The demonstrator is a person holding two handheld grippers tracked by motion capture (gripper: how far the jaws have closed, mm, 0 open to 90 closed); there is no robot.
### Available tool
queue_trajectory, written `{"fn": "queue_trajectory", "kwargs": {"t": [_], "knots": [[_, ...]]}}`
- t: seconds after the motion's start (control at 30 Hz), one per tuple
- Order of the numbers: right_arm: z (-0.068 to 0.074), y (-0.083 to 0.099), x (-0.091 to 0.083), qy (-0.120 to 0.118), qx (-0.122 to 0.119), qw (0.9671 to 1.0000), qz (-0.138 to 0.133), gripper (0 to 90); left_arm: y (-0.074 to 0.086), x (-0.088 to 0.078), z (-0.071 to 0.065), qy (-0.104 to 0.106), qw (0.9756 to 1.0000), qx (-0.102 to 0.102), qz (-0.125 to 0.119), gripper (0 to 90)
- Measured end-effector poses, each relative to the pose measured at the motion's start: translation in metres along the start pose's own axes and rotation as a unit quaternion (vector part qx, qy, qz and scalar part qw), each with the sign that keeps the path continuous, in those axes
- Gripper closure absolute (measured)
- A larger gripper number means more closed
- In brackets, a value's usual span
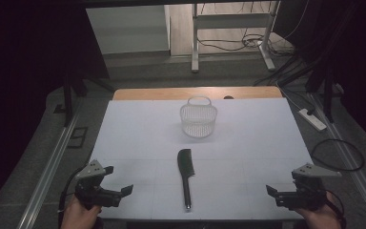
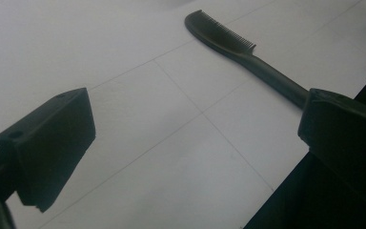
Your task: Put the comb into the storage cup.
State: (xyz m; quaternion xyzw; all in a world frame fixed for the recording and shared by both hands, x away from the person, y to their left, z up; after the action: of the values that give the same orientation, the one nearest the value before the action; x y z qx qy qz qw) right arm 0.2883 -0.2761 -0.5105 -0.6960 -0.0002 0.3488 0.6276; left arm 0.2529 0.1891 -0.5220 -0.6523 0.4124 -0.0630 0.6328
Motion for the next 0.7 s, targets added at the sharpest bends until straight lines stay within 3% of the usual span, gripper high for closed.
{"fn": "queue_trajectory", "kwargs": {"t": [0.47,0.7], "knots": [[0.000,0.000,0.001,-0.001,0.000,1.0000,0.002,0.0,-0.006,0.018,-0.007,0.015,0.9998,-0.002,0.014,0.0],[0.000,0.000,0.001,-0.001,0.000,1.0000,0.002,0.0,-0.010,0.030,-0.012,0.022,0.9994,0.010,0.024,0.0]]}}
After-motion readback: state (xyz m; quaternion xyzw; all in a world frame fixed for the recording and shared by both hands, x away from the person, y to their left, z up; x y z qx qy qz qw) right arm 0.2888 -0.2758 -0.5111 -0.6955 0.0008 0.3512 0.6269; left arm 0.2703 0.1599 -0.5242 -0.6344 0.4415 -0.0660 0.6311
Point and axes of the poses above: each handheld gripper's, and its own axes: x roughly forward along the jaws, y roughly out of its underside, z roughly to its left, the point moved 10 cm from there along x, roughly forward along the jaws, and after that the axes turned 15 degrees about -z, right-handed, at the moved point
